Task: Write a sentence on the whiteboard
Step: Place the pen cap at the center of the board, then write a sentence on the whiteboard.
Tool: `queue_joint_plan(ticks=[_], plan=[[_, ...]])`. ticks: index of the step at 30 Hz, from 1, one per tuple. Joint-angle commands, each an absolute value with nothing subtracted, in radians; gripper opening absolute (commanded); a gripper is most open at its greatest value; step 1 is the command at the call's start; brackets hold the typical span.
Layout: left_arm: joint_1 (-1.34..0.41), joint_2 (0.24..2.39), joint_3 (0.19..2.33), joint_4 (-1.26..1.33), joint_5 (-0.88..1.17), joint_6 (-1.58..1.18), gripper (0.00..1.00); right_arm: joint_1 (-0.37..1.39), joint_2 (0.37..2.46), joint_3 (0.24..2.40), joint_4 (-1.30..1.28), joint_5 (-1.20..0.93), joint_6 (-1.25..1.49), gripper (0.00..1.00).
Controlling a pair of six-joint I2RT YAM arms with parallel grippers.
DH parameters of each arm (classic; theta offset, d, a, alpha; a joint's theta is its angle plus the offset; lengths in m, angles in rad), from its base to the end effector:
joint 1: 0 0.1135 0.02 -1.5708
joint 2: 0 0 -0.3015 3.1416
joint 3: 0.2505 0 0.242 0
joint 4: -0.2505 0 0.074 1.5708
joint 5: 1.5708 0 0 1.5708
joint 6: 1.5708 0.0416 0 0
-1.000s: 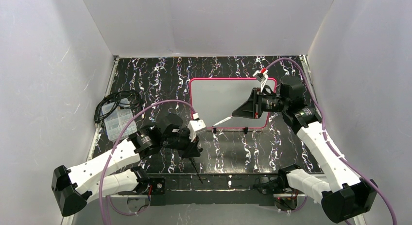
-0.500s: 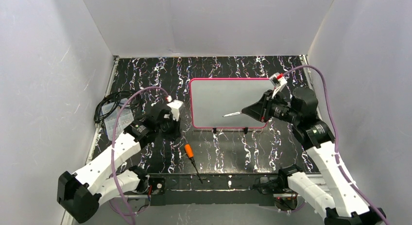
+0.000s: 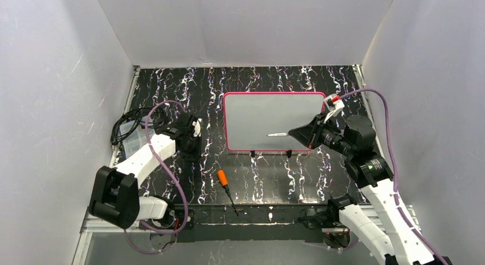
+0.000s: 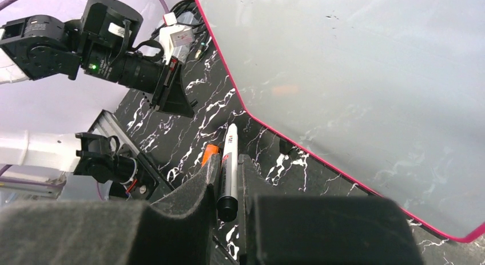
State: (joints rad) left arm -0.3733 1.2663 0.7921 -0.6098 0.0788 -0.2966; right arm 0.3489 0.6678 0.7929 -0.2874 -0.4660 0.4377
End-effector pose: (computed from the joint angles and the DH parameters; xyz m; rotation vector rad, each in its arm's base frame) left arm 0.2033 -0.0831 0.2454 0.1294 2.6864 -0.3197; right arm 0.1046 0.0579 0.3710 -0.2798 1.7962 0.9708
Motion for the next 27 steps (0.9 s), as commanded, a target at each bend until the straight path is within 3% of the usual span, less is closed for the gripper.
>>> queue_joint_plan(ticks=[1, 8, 12, 22, 27], plan=[[-0.342, 1.322, 0.841, -0.630, 0.148, -0.291, 0.03, 0.354, 0.617, 0.776, -0.233, -0.407, 0.430, 0.01], [-0.305, 1.341, 0.863, -0.615, 0.195, -0.262, 0.53, 0.356, 0.599, 0.767, -0.157, -0.367, 0.446, 0.01], [-0.304, 1.234, 0.874, -0.531, 0.266, -0.217, 0.73, 0.359, 0.616, 0.775, -0.108, -0.366, 0.453, 0.01], [-0.292, 1.236, 1.045, -0.331, 0.503, -0.152, 0.80, 0.436, 0.708, 0.808, 0.062, -0.278, 0.470, 0.01], [-0.262, 1.327, 1.112, -0.255, 0.619, -0.131, 0.80, 0.730, 0.818, 0.860, 0.093, -0.030, 0.377, 0.01]])
